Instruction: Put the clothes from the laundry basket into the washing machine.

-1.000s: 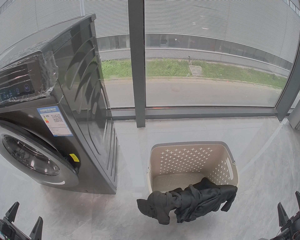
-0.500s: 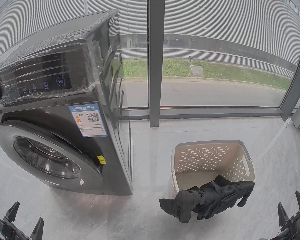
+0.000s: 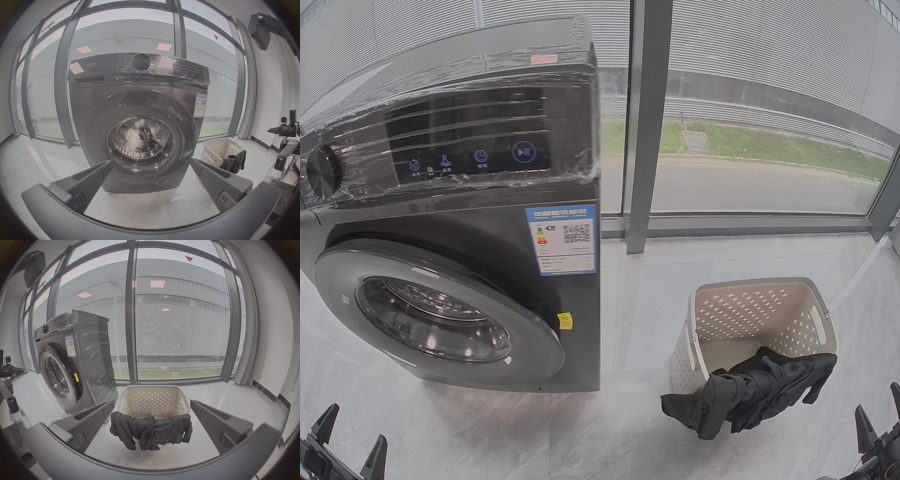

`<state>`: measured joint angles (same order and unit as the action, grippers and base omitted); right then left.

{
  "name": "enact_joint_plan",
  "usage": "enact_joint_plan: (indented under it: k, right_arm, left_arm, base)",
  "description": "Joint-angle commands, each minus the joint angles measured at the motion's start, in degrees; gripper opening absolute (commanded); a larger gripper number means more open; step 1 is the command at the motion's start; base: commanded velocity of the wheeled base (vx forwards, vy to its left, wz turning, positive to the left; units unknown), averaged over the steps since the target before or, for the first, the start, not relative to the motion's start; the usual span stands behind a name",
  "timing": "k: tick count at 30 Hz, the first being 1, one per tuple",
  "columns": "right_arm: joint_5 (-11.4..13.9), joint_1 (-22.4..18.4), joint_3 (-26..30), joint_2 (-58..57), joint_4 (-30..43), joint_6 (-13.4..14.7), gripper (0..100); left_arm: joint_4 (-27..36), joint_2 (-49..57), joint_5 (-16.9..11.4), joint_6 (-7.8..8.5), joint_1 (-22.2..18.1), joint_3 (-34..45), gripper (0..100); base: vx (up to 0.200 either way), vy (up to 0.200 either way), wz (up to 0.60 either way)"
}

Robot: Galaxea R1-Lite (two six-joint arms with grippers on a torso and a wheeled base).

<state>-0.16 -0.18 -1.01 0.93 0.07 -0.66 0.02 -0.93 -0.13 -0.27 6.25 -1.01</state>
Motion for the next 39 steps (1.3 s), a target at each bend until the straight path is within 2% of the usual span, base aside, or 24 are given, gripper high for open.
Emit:
enact_joint_plan:
  k: [1,9,21,29,39]
  right_arm:
    - [-0.02,0.01,1.01,-0.93,0.01,-0.04,100]
    - [-0.02,0.01,1.01,-0.93,0.01,-0.04,100]
    - [-0.11,-0.17,1.01,-0.93,0.01,-0.13,100]
    - [-0.02,-0.08,1.01,-0.93,0.01,0.04,100]
    - [-0.02,-0.08,1.01,-0.93,0.1,0.04,100]
  left_arm:
    - [-0.02,0.93,0.05,-0.26,-0.01,1.01,100]
    - [0.06,0.93,0.31,-1.31,-0.01,1.01,100]
    - [0.06,0.93,0.57,-0.87,-0.01,1.01,100]
    - [-0.02,0.93,0.49,-1.23,-0.01,1.01,100]
    - [-0.02,0.93,0.49,-0.52,-0.01,1.01,100]
  base:
    - [0.0,0.2,0.0]
    - [0.0,0.2,0.0]
    - [0.0,0.2,0.0]
    - [0.0,0.2,0.0]
    - [0.0,0.0,0.0]
